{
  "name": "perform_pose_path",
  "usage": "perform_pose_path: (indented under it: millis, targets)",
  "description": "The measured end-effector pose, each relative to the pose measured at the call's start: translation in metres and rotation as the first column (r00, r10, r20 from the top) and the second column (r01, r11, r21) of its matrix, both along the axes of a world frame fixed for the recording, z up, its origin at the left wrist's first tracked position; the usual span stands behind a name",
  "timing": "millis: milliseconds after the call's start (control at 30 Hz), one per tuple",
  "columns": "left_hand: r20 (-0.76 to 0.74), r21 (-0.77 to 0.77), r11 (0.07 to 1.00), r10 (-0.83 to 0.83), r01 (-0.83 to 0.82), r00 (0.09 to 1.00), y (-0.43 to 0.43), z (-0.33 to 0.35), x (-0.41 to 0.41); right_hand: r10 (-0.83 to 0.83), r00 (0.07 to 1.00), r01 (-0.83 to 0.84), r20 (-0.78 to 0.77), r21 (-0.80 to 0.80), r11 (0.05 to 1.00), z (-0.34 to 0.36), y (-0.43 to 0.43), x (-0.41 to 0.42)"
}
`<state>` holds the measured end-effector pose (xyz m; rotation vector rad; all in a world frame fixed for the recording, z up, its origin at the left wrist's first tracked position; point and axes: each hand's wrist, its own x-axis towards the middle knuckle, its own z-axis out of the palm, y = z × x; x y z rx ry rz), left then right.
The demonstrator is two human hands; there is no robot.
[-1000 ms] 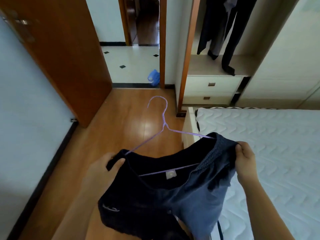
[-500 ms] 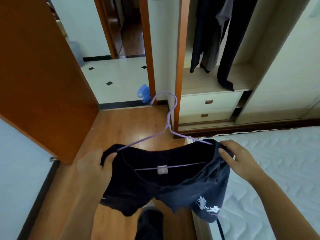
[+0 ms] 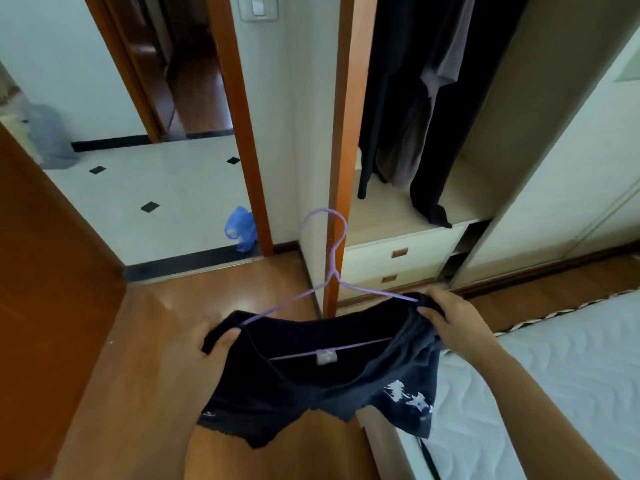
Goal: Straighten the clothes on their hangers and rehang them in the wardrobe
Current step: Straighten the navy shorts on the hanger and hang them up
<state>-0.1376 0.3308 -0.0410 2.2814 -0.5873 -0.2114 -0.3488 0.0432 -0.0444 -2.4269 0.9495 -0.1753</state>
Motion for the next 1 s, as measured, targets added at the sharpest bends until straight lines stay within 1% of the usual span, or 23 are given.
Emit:
perform_pose_path:
  millis: [67, 133, 200, 300, 367, 467, 567, 633, 700, 800, 867, 1000]
  targets:
    - [-0.094, -0.001, 0.998, -0.070, 0.070, 0.993, -0.039, -0.006, 0.018, -0.085, 0.996, 0.085, -0.005, 0.021, 0.996, -0.010, -0.029, 0.004]
    - [-0.152, 0.007, 0.990, -0.139, 0.142, 0.979, -0.081, -0.014, 0.034, -0.156, 0.987, 0.157, -0.027, 0.048, 0.986, -0.019, -0.059, 0.000]
    - [-0.188, 0.045, 0.970, -0.225, 0.237, 0.956, -0.132, -0.019, 0.047, -0.213, 0.977, 0.215, -0.030, 0.083, 0.973, -0.027, -0.093, -0.004]
    - [-0.201, 0.083, 0.936, -0.321, 0.342, 0.926, -0.214, -0.013, 0.052, -0.353, 0.935, 0.349, 0.021, 0.103, 0.931, -0.036, -0.145, -0.013]
    - [-0.197, 0.090, 0.893, -0.418, 0.441, 0.887, -0.264, -0.009, 0.054, -0.451, 0.892, 0.445, 0.037, 0.114, 0.888, -0.036, -0.175, -0.023]
    - [-0.199, 0.101, 0.824, -0.532, 0.557, 0.823, -0.332, -0.006, 0.060, -0.586, 0.810, 0.572, 0.032, 0.182, 0.800, -0.034, -0.207, -0.042]
    - [-0.202, 0.152, 0.719, -0.649, 0.678, 0.733, -0.392, -0.007, 0.057, -0.678, 0.735, 0.662, 0.018, 0.193, 0.724, -0.039, -0.231, -0.065]
    - [-0.210, 0.173, 0.657, -0.703, 0.733, 0.680, -0.423, -0.010, 0.052, -0.734, 0.679, 0.722, -0.025, 0.202, 0.662, -0.046, -0.235, -0.080]
    - [-0.210, 0.178, 0.616, -0.738, 0.767, 0.641, -0.454, -0.018, 0.047, -0.790, 0.611, 0.778, -0.050, 0.220, 0.588, -0.052, -0.232, -0.093]
    - [-0.173, 0.218, 0.520, -0.812, 0.826, 0.557, -0.500, -0.027, 0.033, -0.849, 0.518, 0.834, -0.106, 0.280, 0.475, -0.061, -0.219, -0.112]
    - [-0.153, 0.238, 0.444, -0.861, 0.864, 0.485, -0.531, -0.032, 0.020, -0.890, 0.429, 0.871, -0.155, 0.334, 0.361, -0.068, -0.207, -0.123]
    - [-0.159, 0.278, 0.243, -0.942, 0.929, 0.294, -0.600, -0.042, -0.004, -0.948, 0.225, 0.920, -0.223, 0.370, 0.131, -0.076, -0.195, -0.124]
